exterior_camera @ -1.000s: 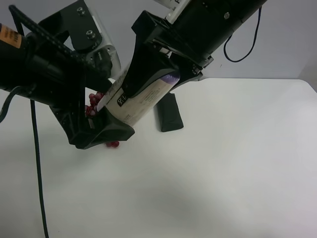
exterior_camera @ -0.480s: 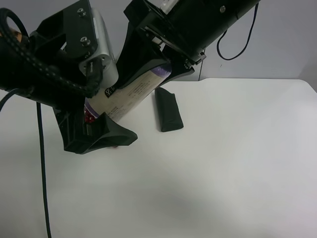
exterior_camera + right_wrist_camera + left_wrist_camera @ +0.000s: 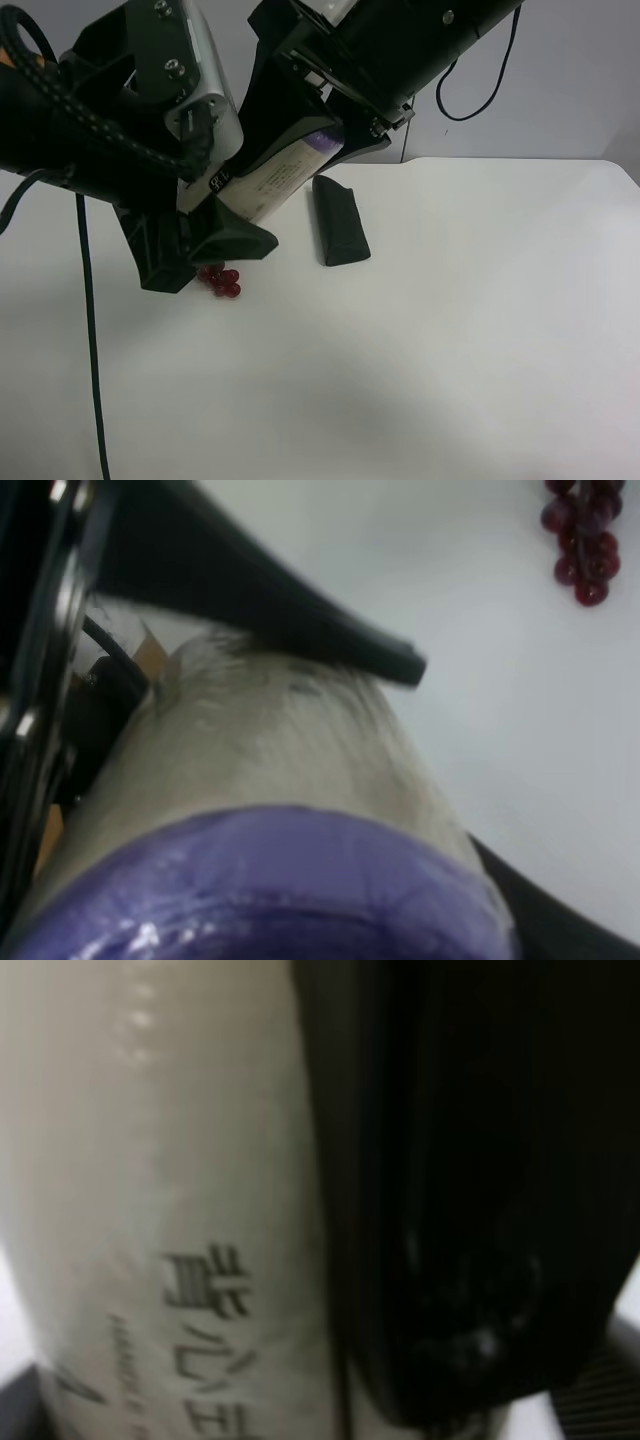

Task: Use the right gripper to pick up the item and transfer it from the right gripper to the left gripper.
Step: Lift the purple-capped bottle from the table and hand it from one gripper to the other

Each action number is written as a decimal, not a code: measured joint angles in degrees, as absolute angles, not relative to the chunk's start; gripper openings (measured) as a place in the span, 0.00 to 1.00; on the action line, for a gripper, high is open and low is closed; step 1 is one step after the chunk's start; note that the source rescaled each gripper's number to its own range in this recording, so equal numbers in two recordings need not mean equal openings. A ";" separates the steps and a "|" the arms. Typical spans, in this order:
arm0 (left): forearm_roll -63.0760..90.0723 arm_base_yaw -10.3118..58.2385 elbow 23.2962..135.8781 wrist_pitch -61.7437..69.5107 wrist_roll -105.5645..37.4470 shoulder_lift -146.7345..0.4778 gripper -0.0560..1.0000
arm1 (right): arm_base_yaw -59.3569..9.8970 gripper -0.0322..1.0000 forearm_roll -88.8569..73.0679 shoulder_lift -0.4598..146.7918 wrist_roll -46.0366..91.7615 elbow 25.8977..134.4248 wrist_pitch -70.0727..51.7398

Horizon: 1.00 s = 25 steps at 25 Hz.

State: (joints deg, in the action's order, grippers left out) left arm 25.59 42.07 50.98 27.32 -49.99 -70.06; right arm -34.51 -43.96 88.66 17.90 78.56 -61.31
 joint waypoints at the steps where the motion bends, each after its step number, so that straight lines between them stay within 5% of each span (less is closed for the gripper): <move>1: 25.35 42.01 50.98 26.94 -49.99 -70.06 0.05 | -34.51 0.03 -43.96 88.66 17.90 78.56 -61.31; 12: 25.29 42.01 50.98 26.94 -50.13 -70.06 0.07 | -34.61 0.07 -43.25 88.66 17.90 78.56 -61.42; 13: 25.29 42.01 50.98 27.06 -50.19 -70.06 0.07 | -34.67 0.21 -42.47 88.66 17.90 78.56 -61.34; 15: 25.29 42.06 50.98 27.42 -50.19 -70.31 0.07 | -34.67 0.70 -39.79 88.66 17.95 78.56 -60.73; 16: 25.29 42.06 50.98 27.48 -50.19 -70.37 0.07 | -34.67 0.82 -38.66 88.66 17.96 78.56 -60.44; 19: 25.24 42.06 50.98 27.48 -50.19 -70.58 0.07 | -34.67 0.96 -37.39 88.66 18.01 78.62 -60.29; 25: 25.24 42.06 50.98 27.49 -50.19 -70.58 0.07 | -34.67 0.99 -36.86 88.04 18.06 78.67 -62.37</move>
State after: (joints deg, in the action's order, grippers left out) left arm 25.24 42.06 50.98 27.49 -50.19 -70.58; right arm -34.67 -36.86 88.04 18.06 78.67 -62.37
